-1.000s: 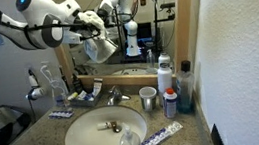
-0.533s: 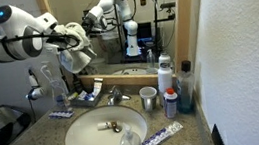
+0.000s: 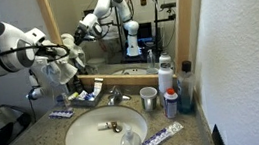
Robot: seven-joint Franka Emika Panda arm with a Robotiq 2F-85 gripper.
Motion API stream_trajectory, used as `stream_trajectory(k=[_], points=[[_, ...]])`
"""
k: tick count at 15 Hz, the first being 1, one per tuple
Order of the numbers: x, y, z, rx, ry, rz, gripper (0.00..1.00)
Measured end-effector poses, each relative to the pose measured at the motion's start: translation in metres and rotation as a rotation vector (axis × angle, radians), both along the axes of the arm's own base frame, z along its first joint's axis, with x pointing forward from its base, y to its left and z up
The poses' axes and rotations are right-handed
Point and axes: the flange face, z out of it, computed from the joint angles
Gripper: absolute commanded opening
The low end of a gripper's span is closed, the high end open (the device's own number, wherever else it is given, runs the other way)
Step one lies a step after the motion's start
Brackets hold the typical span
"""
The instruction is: Use the towel on the left side of the counter to wipe the mirror
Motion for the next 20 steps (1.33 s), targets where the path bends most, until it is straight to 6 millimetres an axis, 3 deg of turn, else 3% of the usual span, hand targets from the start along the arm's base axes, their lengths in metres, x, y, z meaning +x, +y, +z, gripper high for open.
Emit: stream_trajectory(k=[3,13,16,20], points=[[0.018,-0.017,0.003,0.001,-0.017,-0.035,0.08],[0.047,-0.046,0.061,0.053,-0.124,-0.101,0.08],[0.049,-0.049,0.062,0.055,-0.127,-0.109,0.08],[0.049,-0.053,0.047,0.054,-0.1,-0.121,0.08]])
